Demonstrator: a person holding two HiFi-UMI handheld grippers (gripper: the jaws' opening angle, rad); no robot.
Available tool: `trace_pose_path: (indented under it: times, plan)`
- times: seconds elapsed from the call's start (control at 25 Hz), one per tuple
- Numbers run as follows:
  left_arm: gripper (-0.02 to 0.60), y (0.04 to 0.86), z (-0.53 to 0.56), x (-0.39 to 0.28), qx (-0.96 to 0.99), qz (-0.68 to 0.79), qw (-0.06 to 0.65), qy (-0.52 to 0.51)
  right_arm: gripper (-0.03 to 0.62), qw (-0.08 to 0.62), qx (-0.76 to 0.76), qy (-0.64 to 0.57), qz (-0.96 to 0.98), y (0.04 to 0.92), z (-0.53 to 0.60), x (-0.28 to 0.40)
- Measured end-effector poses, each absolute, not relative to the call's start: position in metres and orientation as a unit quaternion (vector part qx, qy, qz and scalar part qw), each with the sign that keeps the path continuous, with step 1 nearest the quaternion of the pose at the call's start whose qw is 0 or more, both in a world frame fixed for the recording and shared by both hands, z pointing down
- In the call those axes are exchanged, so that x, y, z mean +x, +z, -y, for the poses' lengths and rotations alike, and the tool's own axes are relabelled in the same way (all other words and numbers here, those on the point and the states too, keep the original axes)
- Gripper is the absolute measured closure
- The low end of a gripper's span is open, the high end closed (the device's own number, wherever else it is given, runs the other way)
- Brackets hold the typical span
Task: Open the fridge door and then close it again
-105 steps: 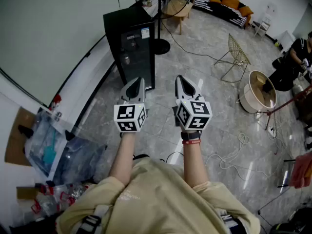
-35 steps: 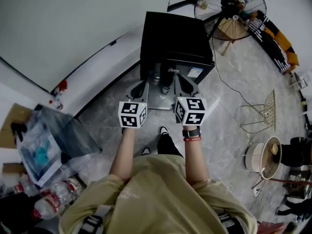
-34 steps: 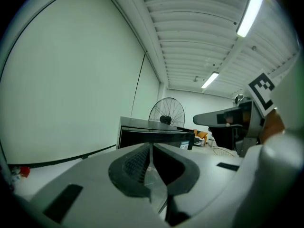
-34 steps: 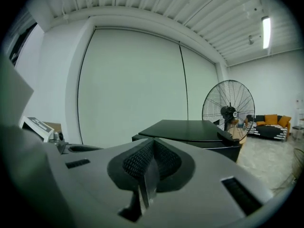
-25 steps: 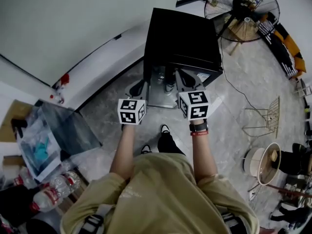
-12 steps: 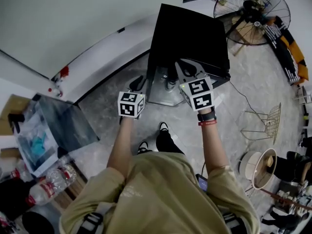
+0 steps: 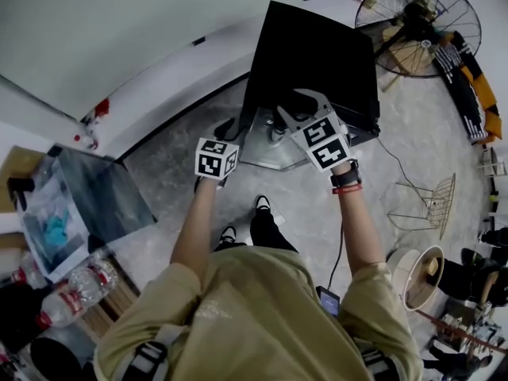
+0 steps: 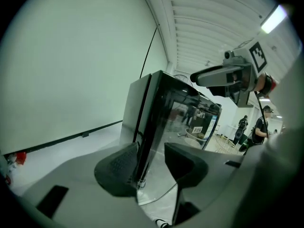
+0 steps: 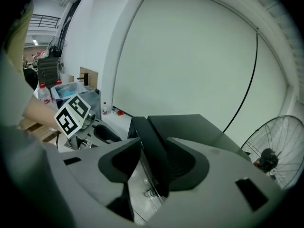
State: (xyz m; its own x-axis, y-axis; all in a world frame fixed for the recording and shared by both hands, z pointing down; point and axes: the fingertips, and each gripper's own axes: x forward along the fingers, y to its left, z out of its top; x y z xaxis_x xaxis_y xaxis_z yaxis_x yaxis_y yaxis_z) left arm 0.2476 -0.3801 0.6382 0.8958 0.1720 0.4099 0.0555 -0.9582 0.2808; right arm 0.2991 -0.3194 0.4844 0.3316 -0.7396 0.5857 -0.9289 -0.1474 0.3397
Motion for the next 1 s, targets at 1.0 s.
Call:
trace_pose_path:
  times: [1.0]
  plan:
    - [0.404, 0.678, 0.379, 0.282, 0.948, -0.086, 0.139, 0.273, 0.373, 0.452, 0.672, 0.132, 0.572, 0.523, 0.328, 0.305]
